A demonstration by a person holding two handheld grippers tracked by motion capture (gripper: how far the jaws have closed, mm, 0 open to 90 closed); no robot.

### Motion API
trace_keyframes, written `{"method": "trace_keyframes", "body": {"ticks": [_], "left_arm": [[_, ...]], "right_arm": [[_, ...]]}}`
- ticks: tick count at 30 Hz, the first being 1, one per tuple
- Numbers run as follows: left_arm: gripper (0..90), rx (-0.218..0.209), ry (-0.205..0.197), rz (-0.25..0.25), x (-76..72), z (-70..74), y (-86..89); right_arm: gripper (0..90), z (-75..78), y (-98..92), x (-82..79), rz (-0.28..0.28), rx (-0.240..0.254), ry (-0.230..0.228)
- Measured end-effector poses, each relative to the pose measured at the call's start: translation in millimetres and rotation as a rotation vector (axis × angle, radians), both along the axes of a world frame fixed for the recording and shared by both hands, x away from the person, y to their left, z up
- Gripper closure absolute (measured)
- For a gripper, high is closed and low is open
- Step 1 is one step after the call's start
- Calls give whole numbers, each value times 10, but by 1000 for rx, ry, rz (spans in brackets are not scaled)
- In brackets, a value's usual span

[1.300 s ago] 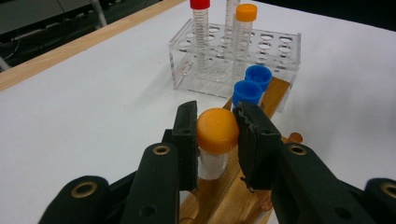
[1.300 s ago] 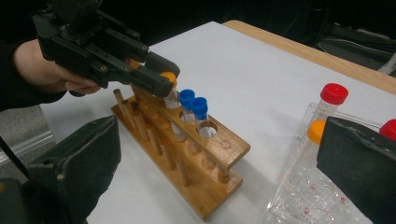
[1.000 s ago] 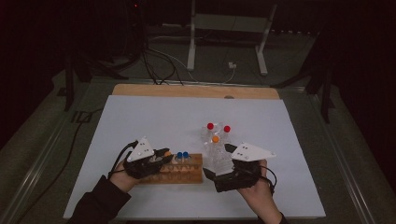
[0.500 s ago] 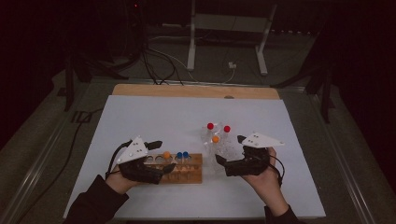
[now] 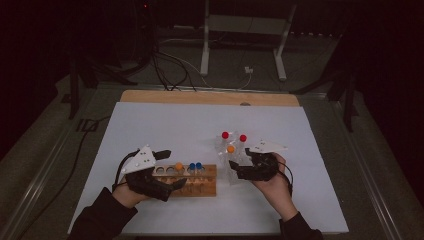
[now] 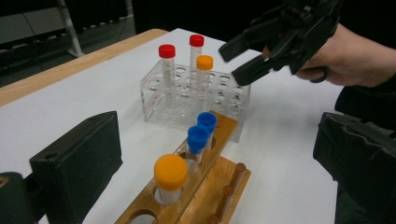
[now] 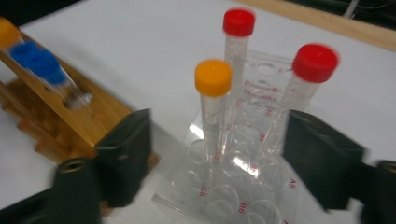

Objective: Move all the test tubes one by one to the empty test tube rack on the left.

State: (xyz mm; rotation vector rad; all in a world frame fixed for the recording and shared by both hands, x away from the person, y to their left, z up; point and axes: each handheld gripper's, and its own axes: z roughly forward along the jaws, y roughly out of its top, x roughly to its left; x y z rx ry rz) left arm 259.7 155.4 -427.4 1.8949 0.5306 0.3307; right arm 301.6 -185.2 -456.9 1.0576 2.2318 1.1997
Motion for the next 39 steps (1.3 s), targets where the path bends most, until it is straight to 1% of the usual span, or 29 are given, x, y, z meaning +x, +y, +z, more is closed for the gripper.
{"method": "trace_keyframes", "body": {"ticks": [3, 5, 6, 8, 12, 15, 16, 19, 26, 29, 35, 39], "left_arm": [[20, 10, 0, 2, 1, 0, -3], [20, 8, 5, -2, 3, -2, -2], [20, 9, 3, 4, 2, -2, -2], [20, 8, 6, -4, 3, -2, 0], [20, 15, 3, 0, 0, -2, -8], [20, 20, 7, 2, 4, -4, -11], [20, 19, 12, -4, 7, -5, -9], [20, 19, 10, -3, 7, -4, -10], [20, 19, 5, -4, 0, 5, -10], [20, 17, 5, -4, -2, 10, -7], [20, 15, 3, -6, -6, 19, -4], [20, 16, 6, -10, -6, 18, -6]], "right_arm": [[421, -47, 53, 36, 14, -43, -2], [493, -65, 80, 66, 12, -53, 0], [512, -71, 93, 82, 10, -61, 3], [565, -80, 114, 114, 6, -66, 10], [623, -103, 159, 162, 4, -78, 16], [663, -125, 188, 179, 8, -82, 23], [690, -132, 198, 181, 9, -86, 24], [732, -136, 215, 183, 5, -99, 17], [744, -133, 209, 190, 3, -91, 22], [745, -101, 195, 165, -2, -79, 1], [746, 18, 164, 103, -4, -57, -37], [746, 128, 127, 48, -7, -34, -68]]}}
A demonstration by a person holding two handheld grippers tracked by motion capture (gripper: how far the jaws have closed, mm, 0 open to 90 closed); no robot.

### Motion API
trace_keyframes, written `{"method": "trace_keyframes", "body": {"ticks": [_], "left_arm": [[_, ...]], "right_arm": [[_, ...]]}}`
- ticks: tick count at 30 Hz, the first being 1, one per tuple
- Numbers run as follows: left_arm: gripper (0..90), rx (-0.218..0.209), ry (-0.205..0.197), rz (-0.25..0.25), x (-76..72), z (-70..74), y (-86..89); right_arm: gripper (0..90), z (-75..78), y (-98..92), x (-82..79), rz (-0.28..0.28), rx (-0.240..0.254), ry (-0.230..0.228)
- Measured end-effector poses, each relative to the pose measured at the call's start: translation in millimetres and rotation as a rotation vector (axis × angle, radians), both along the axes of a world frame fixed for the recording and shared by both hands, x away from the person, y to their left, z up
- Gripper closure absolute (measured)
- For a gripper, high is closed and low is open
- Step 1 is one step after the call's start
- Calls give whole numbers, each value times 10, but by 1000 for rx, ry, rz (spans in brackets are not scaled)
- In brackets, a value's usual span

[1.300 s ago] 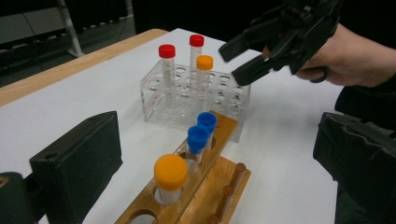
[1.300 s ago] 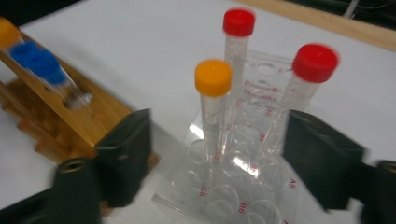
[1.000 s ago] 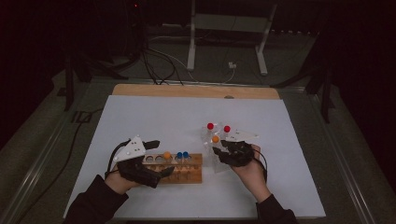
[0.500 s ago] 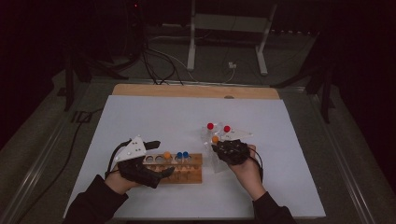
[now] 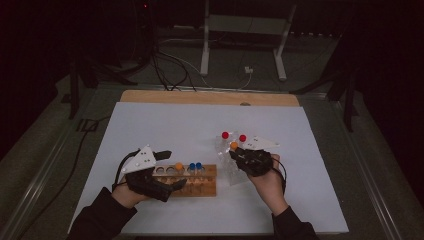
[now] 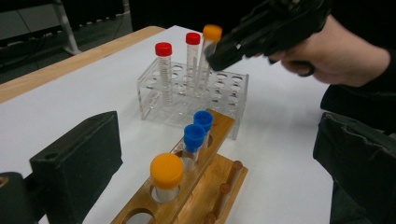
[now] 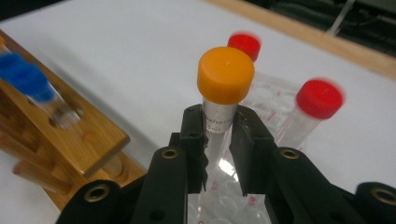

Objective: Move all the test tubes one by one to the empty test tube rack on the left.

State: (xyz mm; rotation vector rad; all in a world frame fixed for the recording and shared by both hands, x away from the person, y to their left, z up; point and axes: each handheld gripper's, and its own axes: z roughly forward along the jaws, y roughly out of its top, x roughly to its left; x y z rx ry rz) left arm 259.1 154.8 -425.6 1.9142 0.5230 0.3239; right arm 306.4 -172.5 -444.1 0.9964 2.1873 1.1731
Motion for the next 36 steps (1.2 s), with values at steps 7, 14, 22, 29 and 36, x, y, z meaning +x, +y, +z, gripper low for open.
{"method": "trace_keyframes", "body": {"ticks": [7, 14, 22, 29, 36], "left_arm": [[20, 2, -3, 0, -5, 2, -11], [20, 3, -6, -6, -15, 13, -13], [20, 5, -6, -21, -33, 25, -32], [20, 9, -8, -34, -62, 44, -56], [21, 13, -8, -51, -87, 55, -81]], "right_arm": [[746, 216, -56, -131, 6, 38, -55], [746, 298, -11, -250, 54, 43, -54], [746, 260, 95, -361, 115, 20, -20], [746, 145, 171, -438, 150, -5, 28], [746, 61, 253, -551, 200, -24, 69]]}}
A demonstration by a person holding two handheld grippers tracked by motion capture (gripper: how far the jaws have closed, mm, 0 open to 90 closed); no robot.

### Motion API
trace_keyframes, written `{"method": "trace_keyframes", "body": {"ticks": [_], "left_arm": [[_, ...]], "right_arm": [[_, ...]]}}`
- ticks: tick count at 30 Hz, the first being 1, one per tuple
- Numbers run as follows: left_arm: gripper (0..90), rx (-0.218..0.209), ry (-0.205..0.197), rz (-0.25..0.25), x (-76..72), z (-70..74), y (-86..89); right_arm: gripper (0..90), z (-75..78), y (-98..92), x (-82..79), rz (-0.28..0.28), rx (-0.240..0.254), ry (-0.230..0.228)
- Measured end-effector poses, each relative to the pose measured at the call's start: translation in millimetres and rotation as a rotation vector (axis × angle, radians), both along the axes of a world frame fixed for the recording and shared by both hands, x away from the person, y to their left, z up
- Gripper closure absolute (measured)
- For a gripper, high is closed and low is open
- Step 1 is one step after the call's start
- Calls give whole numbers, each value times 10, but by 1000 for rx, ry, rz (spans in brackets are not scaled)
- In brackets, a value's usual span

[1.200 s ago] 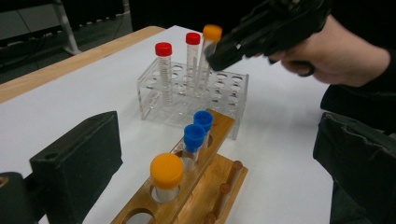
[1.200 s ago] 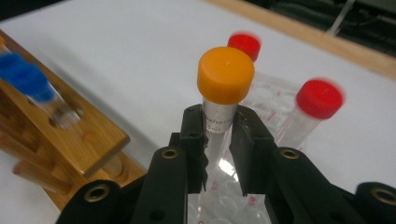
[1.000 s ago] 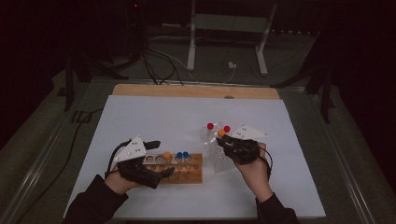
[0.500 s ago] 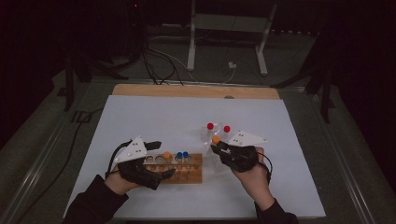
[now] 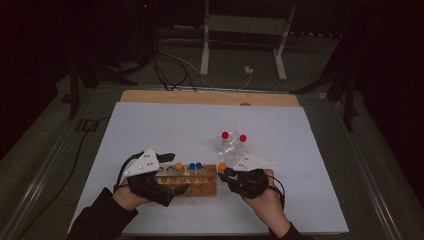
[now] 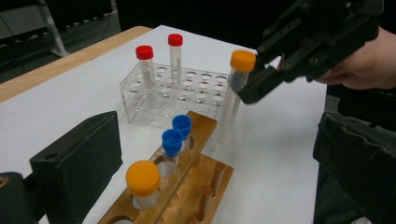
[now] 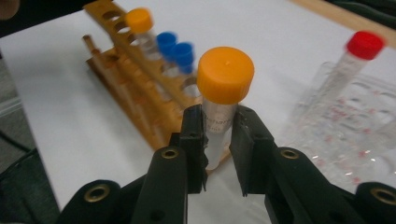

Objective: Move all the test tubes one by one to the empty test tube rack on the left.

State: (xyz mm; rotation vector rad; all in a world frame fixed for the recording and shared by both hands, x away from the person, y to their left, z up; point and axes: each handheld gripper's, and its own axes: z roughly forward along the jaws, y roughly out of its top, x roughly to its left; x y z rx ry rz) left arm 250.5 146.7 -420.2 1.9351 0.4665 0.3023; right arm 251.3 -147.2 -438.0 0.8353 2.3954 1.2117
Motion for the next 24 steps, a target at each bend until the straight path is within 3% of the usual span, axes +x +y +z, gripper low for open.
{"method": "trace_keyframes", "body": {"ticks": [11, 15, 17, 24], "left_arm": [[67, -3, 1, -45, -55, 10, -53], [164, -20, 3, -78, -81, 9, -74], [183, -13, 2, -89, -97, -1, -101], [381, 28, 0, -137, -139, -82, -212]], "right_arm": [[746, -67, 204, -152, 94, -15, 37], [745, -64, 270, -200, 122, -16, 38], [746, -74, 306, -220, 136, -16, 45], [746, -91, 394, -266, 166, -28, 51]]}}
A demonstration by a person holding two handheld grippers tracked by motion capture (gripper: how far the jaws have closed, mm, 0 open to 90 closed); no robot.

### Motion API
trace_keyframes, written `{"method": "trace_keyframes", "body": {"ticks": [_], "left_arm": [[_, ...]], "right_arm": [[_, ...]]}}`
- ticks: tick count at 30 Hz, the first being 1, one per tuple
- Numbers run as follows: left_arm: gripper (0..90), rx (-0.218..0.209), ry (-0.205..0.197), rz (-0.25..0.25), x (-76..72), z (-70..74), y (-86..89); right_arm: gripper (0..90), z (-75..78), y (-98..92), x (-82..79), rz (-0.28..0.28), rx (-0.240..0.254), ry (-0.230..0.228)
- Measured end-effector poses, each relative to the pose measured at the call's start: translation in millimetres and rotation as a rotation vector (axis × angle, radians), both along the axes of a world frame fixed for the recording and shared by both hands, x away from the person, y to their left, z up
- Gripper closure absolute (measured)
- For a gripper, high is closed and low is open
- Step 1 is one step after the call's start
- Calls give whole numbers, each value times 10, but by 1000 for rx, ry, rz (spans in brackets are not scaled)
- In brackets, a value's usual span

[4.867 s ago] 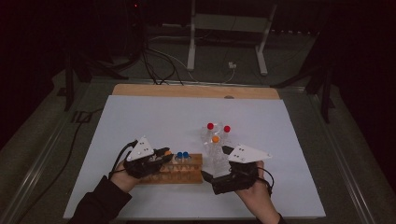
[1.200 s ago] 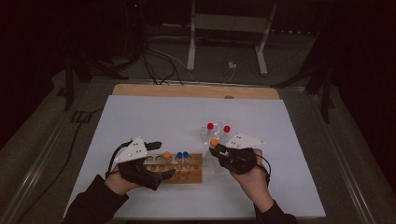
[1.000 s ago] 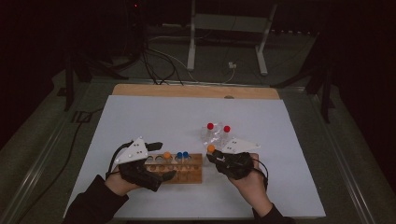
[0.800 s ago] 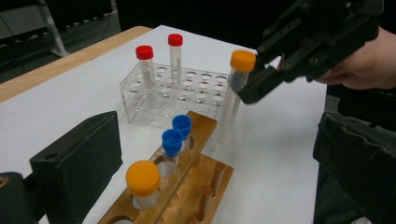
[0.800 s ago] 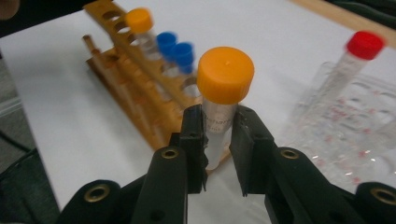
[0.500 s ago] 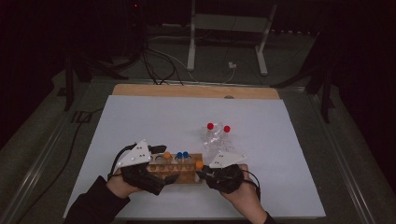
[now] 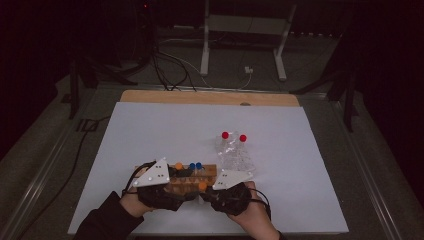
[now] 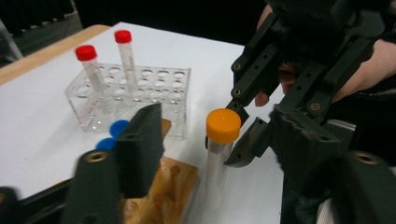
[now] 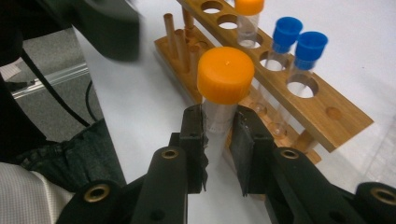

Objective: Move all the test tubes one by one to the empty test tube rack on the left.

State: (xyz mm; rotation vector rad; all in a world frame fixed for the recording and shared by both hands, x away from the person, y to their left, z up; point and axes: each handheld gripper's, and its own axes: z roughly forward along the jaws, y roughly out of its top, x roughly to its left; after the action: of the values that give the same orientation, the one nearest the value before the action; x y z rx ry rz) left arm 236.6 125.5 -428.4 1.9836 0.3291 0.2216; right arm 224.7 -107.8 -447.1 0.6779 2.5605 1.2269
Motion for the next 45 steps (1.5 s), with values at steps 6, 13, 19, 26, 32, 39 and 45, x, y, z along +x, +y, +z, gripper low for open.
{"method": "trace_keyframes", "body": {"ticks": [6, 13, 19, 26, 32, 39, 45], "left_arm": [[502, 24, 1, -31, -19, -40, -55], [605, 39, 14, -52, -8, -81, -93], [709, 44, 12, -60, 3, -91, -96], [720, 37, 7, -57, 6, -74, -83], [720, 14, 1, -35, 19, -9, -14], [721, 3, -23, -1, 27, 71, 63], [721, 0, -50, 38, 34, 129, 130]], "right_arm": [[746, -4, 57, -42, 26, -5, -1], [746, 7, 71, -59, 35, -4, -3], [745, 3, 80, -60, 39, 0, -1], [737, 6, 67, -49, 42, 19, 7], [654, 44, 11, -32, 28, 40, -12], [497, 111, -82, -8, -27, 53, -54], [362, 173, -198, 39, -71, 88, -73]]}}
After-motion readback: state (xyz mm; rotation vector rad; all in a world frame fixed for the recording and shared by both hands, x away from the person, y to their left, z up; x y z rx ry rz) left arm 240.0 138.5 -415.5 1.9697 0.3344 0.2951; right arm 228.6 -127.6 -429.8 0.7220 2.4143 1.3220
